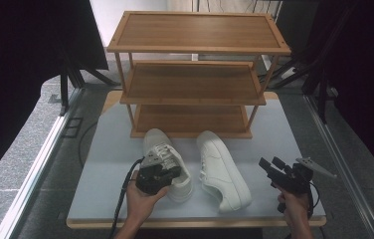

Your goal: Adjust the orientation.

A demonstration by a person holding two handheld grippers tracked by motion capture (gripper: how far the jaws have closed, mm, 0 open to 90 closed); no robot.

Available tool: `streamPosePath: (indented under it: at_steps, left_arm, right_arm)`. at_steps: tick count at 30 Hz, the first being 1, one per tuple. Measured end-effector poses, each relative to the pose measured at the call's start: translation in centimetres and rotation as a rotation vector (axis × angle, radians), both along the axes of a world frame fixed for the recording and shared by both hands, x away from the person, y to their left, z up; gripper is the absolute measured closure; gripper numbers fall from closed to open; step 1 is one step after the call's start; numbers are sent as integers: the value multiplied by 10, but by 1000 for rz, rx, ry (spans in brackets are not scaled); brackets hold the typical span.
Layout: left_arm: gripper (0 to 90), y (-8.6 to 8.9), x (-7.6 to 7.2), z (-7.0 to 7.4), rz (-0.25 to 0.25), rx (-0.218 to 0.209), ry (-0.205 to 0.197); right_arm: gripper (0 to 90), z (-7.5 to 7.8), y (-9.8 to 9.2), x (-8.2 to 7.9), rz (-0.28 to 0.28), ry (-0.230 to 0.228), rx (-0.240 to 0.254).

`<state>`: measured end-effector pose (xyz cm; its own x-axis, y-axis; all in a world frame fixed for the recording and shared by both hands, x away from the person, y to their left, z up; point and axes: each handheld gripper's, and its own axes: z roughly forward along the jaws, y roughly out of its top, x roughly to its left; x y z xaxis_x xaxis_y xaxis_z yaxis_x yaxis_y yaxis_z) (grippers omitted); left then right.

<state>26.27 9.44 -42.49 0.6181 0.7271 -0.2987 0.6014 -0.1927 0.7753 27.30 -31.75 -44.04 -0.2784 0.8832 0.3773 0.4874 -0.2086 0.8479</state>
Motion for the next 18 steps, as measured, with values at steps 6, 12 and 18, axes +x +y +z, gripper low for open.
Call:
streamPosePath:
  at_steps: [6,12,18]
  left_arm:
    - [874,-3,8,-14,11,28,39]
    - [889,0,8,-27,16,46,61]
    - [898,4,7,-25,20,71,59]
  right_arm:
    - [364,-1,0,0,-4,4,0]
    - [363,0,3,0,13,7,14]
    - [363,0,4,0,15,6,11]
